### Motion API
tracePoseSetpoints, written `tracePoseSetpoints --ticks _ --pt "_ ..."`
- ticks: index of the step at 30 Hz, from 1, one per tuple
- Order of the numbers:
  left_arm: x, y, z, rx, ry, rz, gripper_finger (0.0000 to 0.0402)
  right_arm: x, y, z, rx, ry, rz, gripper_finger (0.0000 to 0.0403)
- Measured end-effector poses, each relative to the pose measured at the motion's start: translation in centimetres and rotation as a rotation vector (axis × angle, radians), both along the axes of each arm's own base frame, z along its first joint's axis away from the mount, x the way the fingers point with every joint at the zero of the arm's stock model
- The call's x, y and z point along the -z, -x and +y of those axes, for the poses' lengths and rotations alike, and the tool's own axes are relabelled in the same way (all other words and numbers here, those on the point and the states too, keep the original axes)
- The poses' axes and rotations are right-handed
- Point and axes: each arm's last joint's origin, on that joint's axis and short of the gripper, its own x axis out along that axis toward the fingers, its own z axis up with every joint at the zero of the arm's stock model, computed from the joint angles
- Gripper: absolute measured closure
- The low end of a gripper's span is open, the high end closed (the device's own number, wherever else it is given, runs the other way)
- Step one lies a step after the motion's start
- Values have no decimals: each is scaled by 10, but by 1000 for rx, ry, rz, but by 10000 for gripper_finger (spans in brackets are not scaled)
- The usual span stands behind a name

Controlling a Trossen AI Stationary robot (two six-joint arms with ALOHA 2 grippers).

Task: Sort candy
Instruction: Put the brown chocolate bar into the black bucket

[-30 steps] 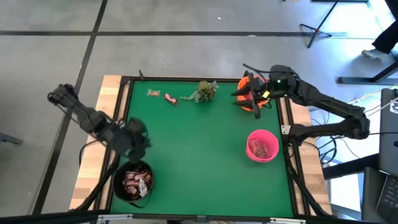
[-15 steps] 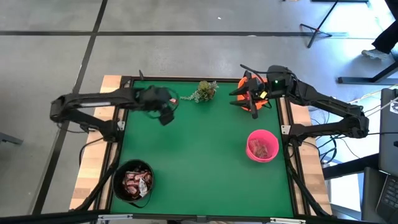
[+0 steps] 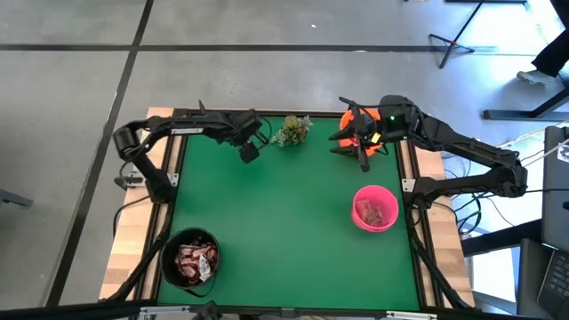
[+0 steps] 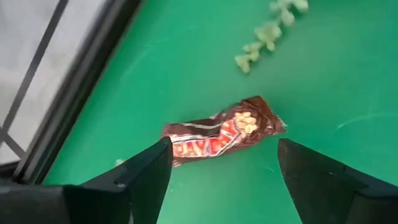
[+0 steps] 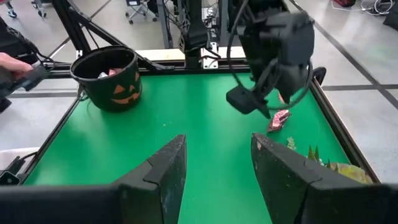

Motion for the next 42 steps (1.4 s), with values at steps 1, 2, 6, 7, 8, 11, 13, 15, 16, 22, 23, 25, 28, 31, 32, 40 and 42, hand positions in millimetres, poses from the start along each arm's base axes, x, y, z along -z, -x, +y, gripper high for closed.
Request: tracePoseSetpoints --ticks 1,2,6,7,8,11,13,15,16,22,23,25,28,31,32,40,42 --pt "4 -2 1 22 0 16 124 0 0 0 1 0 1 226" --pt "8 -4 2 39 -2 26 123 0 0 0 6 3 2 226" --pt "22 -10 6 54 3 40 123 0 0 -1 15 15 3 226" --pt "25 -10 8 52 6 44 123 0 0 -1 17 17 4 226" --pt "28 -11 9 51 10 48 123 0 0 -1 18 20 4 226" --pt "40 -12 12 55 37 69 123 0 0 -1 17 23 4 226" --pt "47 -14 15 40 45 70 123 0 0 -1 17 23 4 226" --pt "51 -14 17 24 52 70 124 0 0 -1 17 23 4 226" --pt "52 -15 17 18 53 68 127 0 0 -1 17 22 6 226" --pt "52 -16 14 34 58 68 190 1 0 -1 16 20 11 226" --pt "52 -17 13 45 58 71 209 1 0 -1 16 20 11 226" --pt "50 -17 10 59 58 82 250 1 0 0 16 20 12 226" --pt "38 -19 6 70 78 105 316 1 1 0 16 18 15 226" --pt "7 -24 -1 82 147 82 376 1 1 0 16 18 17 226" --pt "-6 -25 -4 85 176 72 385 1 1 0 16 18 17 226" --pt "-139 -12 -94 185 238 23 399 2 1 0 16 12 28 226" --pt "-170 0 -127 226 247 -33 400 4 2 0 15 7 43 226"
